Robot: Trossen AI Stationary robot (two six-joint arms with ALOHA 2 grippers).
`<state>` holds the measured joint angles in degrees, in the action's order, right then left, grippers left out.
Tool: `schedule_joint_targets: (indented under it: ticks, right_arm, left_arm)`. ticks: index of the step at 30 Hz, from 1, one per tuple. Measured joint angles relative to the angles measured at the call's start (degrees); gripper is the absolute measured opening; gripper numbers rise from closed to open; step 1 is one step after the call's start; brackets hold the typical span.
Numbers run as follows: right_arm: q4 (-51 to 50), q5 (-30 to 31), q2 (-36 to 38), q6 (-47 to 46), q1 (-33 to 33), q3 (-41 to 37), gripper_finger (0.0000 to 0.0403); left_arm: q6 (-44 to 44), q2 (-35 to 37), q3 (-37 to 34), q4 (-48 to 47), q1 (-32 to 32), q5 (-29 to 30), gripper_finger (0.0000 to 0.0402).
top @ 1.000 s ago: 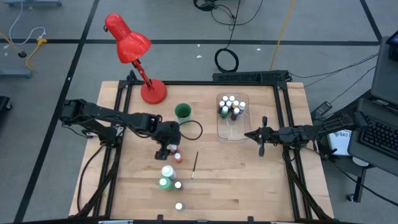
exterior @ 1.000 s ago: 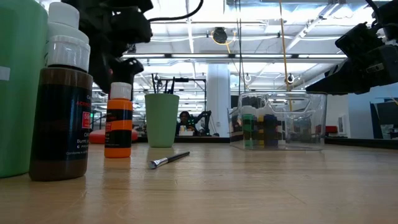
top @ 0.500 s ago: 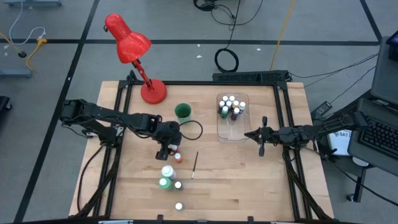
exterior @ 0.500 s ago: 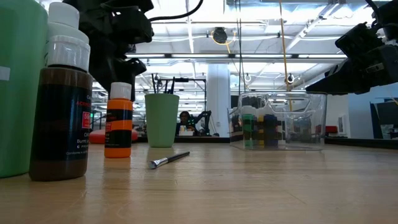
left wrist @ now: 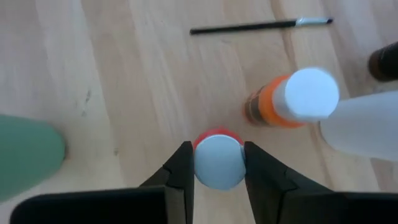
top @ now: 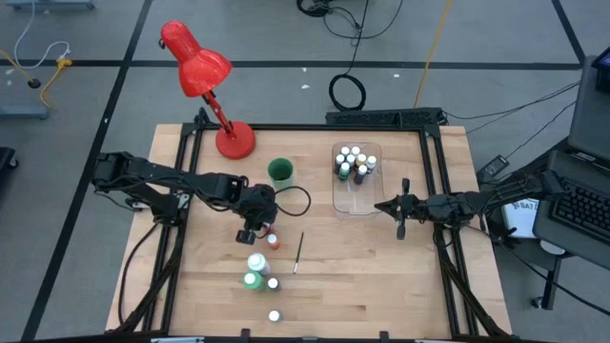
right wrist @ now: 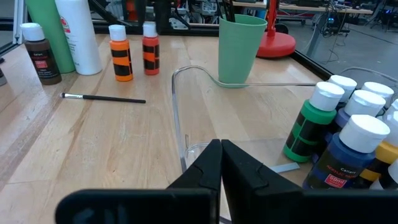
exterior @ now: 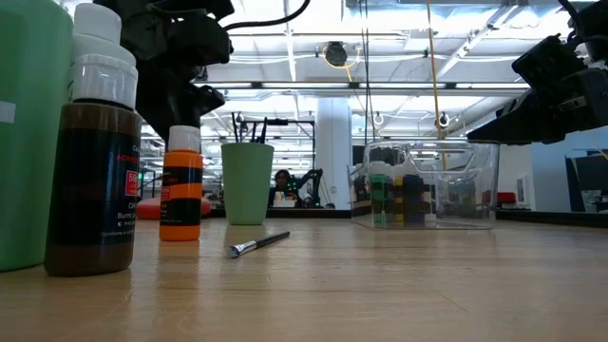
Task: Pick & Place Paint Supplies
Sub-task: Put the red paint bottle into the transparent bin
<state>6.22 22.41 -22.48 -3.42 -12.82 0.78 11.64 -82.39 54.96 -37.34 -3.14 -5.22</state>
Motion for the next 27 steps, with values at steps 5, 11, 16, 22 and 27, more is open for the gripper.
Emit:
schedule_joint_targets:
  ticks: [5, 11, 16, 22, 27]
  right_arm:
    - [0.0, 0.1, 0.0, 0.0, 0.0, 0.0, 0.0004]
    - [0.0, 0.1, 0.0, -0.4, 0.0, 0.0, 0.0004]
    - [0.0, 0.1, 0.0, -0.3, 0.0, 0.0, 0.0004]
    - [0.4, 0.2, -0.1, -0.2, 0.0, 0.0, 0.0004]
    - [0.8, 0.2, -0.2, -0.1, 0.0, 0.0, 0.0004]
  left_arm:
    - [1.0, 0.0, 3.9, -4.9, 0.0, 2.8, 0.0092]
    - [0.3, 0.0, 13.9, -5.7, 0.2, 3.8, 0.0092]
    - [-10.4, -1.9, 22.1, 2.5, 2.7, 3.5, 0.0092]
    - [-8.1, -11.9, 36.6, 5.5, 3.5, 2.8, 0.0092]
    - [-3.8, -27.8, 53.7, 4.4, 6.4, 3.3, 0.0092]
